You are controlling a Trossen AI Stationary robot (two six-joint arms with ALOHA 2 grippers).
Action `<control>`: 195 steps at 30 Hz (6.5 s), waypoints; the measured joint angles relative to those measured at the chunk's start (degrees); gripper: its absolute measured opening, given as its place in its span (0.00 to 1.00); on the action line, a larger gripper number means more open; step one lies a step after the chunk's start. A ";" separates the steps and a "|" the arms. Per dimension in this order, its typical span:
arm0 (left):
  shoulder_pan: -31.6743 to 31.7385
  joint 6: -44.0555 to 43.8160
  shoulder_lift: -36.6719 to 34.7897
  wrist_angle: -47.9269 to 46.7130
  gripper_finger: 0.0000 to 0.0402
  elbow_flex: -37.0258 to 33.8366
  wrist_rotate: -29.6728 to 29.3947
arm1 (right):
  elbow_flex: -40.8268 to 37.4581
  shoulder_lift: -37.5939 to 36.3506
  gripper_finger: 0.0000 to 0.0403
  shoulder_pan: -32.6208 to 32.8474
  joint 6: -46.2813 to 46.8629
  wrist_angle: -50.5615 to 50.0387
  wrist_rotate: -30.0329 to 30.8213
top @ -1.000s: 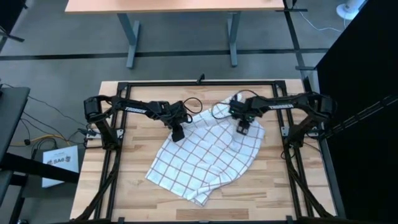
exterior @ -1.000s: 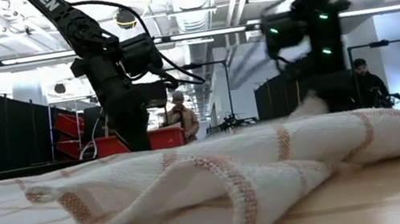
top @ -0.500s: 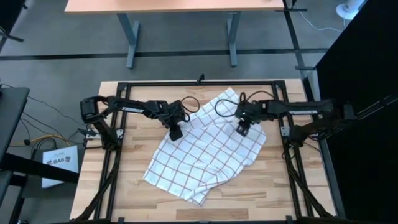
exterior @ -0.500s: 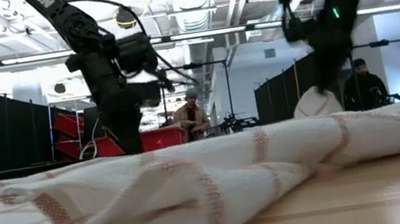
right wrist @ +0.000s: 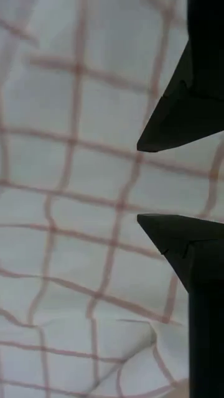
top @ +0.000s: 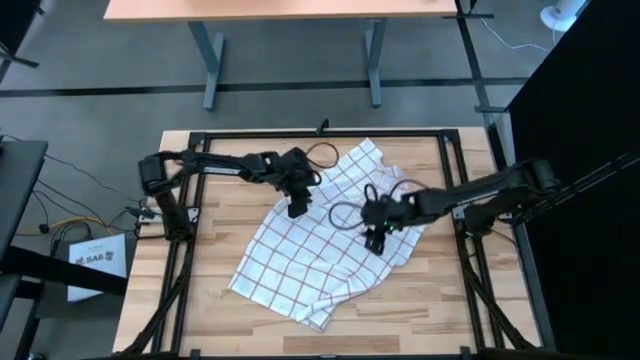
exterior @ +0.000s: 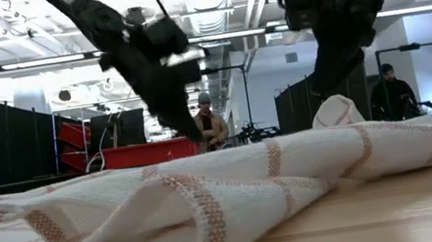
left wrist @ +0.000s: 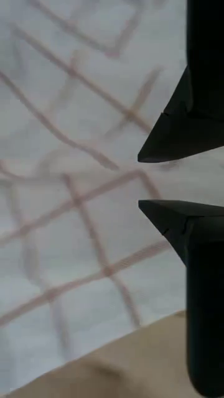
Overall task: Roll towel
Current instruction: Prepare the white striped towel on the table for folding
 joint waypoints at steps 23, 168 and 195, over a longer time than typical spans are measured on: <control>13.39 0.99 6.00 -9.84 0.23 1.53 -3.95 | 0.23 13.91 0.40 17.86 17.12 2.65 2.25; 10.53 -0.10 2.99 -12.65 0.23 -0.63 -7.48 | 26.32 28.91 0.48 -49.72 -42.11 -18.05 -25.51; 10.54 0.54 3.24 -13.99 0.23 -0.46 -7.88 | 26.27 10.62 0.00 -49.18 -46.53 -29.41 -8.44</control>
